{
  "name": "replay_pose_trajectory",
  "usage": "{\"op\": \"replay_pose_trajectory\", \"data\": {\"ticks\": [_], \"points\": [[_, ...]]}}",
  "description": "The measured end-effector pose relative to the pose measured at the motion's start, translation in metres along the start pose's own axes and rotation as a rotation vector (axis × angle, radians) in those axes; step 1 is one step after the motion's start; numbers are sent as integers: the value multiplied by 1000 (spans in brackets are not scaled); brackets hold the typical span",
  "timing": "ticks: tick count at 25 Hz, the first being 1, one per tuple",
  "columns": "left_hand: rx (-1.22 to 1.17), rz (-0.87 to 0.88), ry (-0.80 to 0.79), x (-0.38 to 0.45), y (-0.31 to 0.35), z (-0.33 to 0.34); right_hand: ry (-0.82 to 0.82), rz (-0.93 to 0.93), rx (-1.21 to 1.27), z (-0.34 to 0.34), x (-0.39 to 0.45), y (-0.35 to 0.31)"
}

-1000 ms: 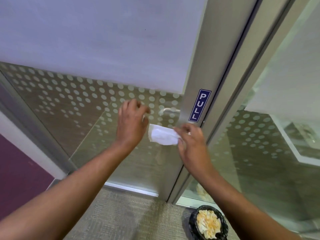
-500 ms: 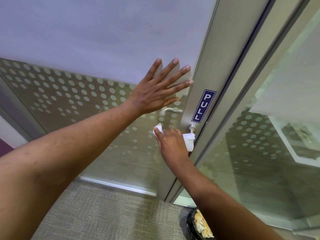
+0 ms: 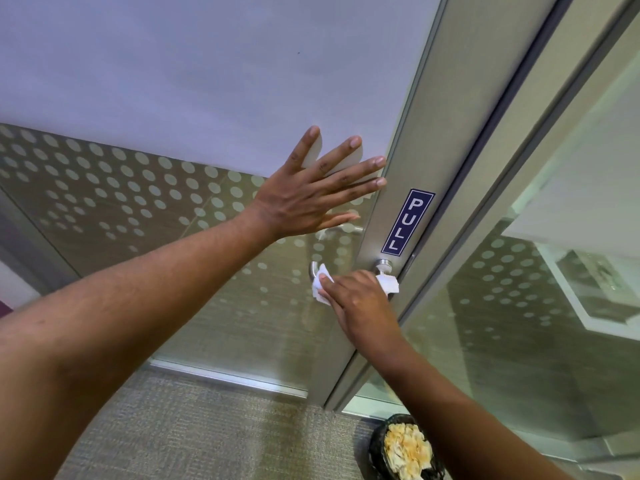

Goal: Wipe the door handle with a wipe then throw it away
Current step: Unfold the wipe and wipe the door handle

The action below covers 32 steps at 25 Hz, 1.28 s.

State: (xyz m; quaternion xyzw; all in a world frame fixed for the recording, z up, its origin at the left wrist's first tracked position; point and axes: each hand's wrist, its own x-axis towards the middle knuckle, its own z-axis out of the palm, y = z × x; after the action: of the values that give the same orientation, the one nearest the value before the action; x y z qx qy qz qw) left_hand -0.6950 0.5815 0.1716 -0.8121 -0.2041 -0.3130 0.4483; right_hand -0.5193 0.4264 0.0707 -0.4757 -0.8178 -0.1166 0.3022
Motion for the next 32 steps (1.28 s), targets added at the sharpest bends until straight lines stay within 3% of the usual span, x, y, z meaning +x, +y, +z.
{"op": "replay_pose_trajectory", "data": {"ticks": [4,13,19,23,32], "points": [[30,5,35,0,2,3,5,78,5,15,17,-19],[74,-14,63,-2,1,6,52,-59,40,-23,-25,43],[102,-10,84,-5,0,9,22,-62,67,-7,-12,21],[97,-32,107,-6,3,11,19,-82,47,-20,-27,42],[125,-23,108,-9,1,15,37,8,63,-6,-20,20]]}}
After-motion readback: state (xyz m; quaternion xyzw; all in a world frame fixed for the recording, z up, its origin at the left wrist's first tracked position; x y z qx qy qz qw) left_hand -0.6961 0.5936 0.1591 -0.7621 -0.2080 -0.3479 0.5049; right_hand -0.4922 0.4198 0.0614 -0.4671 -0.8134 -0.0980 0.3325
